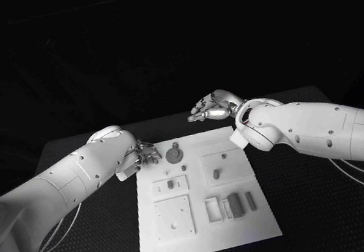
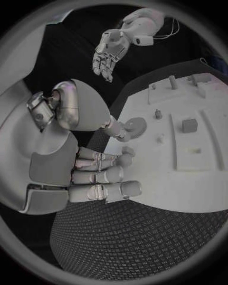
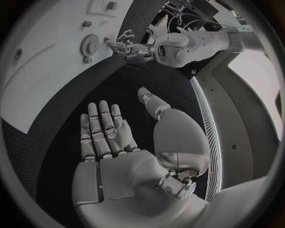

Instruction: Assemble the parts on the task board

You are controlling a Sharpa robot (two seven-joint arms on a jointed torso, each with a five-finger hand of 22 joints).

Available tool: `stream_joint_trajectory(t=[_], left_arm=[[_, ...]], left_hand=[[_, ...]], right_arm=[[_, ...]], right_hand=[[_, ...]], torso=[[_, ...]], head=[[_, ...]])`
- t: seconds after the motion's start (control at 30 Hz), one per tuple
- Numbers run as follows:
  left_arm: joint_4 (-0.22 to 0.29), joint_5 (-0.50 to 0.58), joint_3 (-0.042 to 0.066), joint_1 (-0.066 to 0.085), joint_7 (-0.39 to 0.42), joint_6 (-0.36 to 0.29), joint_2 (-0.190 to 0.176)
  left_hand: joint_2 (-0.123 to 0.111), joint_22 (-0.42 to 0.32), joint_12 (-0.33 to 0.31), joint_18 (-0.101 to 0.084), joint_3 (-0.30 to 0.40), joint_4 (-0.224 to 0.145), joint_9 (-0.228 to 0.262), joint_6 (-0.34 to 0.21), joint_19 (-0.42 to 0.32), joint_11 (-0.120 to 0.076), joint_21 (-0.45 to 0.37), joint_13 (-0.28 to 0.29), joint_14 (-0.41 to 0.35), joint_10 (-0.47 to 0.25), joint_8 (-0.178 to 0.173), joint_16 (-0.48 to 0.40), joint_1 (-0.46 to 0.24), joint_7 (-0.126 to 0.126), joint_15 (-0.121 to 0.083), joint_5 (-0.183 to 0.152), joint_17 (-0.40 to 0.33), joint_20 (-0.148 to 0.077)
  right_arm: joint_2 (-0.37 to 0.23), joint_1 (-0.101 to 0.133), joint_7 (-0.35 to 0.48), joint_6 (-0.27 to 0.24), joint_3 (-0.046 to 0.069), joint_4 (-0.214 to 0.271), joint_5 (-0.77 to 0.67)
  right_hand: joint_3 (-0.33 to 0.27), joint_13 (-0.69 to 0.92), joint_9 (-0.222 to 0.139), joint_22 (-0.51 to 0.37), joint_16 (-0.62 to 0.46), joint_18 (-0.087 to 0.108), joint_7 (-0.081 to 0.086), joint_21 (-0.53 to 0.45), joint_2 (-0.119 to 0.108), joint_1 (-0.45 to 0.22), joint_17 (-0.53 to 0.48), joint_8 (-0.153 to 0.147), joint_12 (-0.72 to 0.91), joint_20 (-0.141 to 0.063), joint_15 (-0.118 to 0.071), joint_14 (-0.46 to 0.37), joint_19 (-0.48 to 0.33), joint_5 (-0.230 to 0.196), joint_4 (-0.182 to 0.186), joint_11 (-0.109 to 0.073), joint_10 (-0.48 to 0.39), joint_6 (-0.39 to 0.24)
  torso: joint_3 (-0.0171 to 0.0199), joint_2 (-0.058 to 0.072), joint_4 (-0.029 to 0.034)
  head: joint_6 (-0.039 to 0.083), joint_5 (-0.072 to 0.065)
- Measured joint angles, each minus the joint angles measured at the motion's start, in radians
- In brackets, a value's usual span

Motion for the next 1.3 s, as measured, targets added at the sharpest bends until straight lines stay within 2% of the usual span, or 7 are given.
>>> stream_joint_trajectory(t=[0.3, 0.7, 0.87, 1.13, 1.3], left_arm=[[0.0, 0.001, 0.0, 0.0, 0.001, 0.002, 0.0], [-0.002, 0.002, 0.0, -0.003, 0.006, 0.0, -0.002], [-0.003, 0.005, 0.001, -0.003, 0.01, -0.001, -0.005], [-0.002, 0.021, 0.0, -0.004, 0.017, -0.003, -0.009], [0.0, 0.029, 0.0, -0.004, 0.02, -0.007, -0.012]], left_hand=[[0.041, 0.006, 0.006, 0.0, 0.022, -0.028, 0.0, 0.006, 0.002, -0.002, 0.0, -0.003, 0.004, 0.002, 0.005, 0.004, 0.041, 0.002, -0.004, 0.0, -0.004, 0.002], [0.077, 0.01, 0.012, 0.0, 0.04, -0.055, -0.002, 0.008, 0.004, -0.003, 0.0, -0.009, 0.004, 0.003, 0.009, 0.005, 0.077, 0.001, -0.004, 0.0, -0.01, 0.0], [0.1, 0.01, 0.012, -0.001, 0.071, -0.045, -0.003, 0.01, 0.007, -0.003, 0.0, -0.011, 0.004, 0.003, 0.01, 0.008, 0.1, 0.003, -0.004, 0.0, -0.012, -0.003], [0.109, 0.01, 0.018, -0.001, 0.135, -0.03, -0.003, 0.036, 0.011, -0.011, 0.0, -0.017, 0.005, 0.011, 0.021, 0.015, 0.119, -0.021, -0.007, -0.008, -0.015, -0.004], [0.109, 0.01, 0.019, -0.001, 0.148, -0.026, -0.003, 0.04, 0.013, -0.014, 0.0, -0.018, 0.003, 0.014, 0.021, 0.02, 0.123, -0.025, -0.01, -0.004, -0.016, -0.005]], right_arm=[[0.0, 0.0, 0.0, 0.001, 0.0, 0.0, 0.0], [-0.001, 0.0, 0.0, 0.003, 0.0, 0.0, 0.001], [-0.001, 0.0, 0.0, 0.004, 0.0, -0.001, 0.001], [-0.001, 0.0, -0.001, 0.005, 0.0, -0.002, 0.001], [-0.002, 0.0, -0.001, 0.006, 0.0, -0.001, 0.001]], right_hand=[[0.0, 0.0, 0.0, 0.0, 0.0, 0.0, 0.0, 0.0, 0.003, -0.003, 0.001, 0.0, 0.004, 0.0, 0.0, 0.0, 0.0, 0.0, 0.0, 0.0, 0.0, 0.0], [0.0, -0.001, -0.001, 0.001, 0.0, 0.0, 0.0, 0.0, 0.004, -0.004, 0.001, 0.0, 0.004, 0.0, 0.0, 0.0, 0.0, 0.0, 0.0, 0.0, 0.0, 0.0], [-0.003, -0.001, -0.001, 0.001, 0.0, 0.0, 0.0, 0.0, 0.004, -0.004, 0.001, 0.0, 0.004, 0.0, 0.0, 0.0, 0.0, 0.0, 0.003, 0.0, 0.0, 0.0], [-0.003, -0.002, -0.001, 0.002, 0.0, 0.0, 0.0, -0.004, 0.004, -0.004, 0.001, 0.0, 0.004, 0.0, 0.0, 0.0, 0.0, 0.0, 0.003, 0.0, 0.0, 0.0], [-0.003, -0.003, -0.001, 0.002, 0.0, 0.0, 0.0, -0.004, 0.004, -0.004, 0.001, 0.0, 0.004, 0.0, 0.0, 0.0, 0.0, 0.0, 0.003, 0.0, 0.0, 0.0]], torso=[[-0.0011, 0.0, 0.0003], [-0.0007, 0.0, 0.0001], [-0.0007, 0.0, 0.0], [0.0, 0.0, 0.0001], [-0.0001, -0.001, 0.0004]], head=[[-0.002, 0.001], [-0.003, 0.002], [-0.004, 0.002], [-0.006, 0.004], [-0.006, 0.005]])
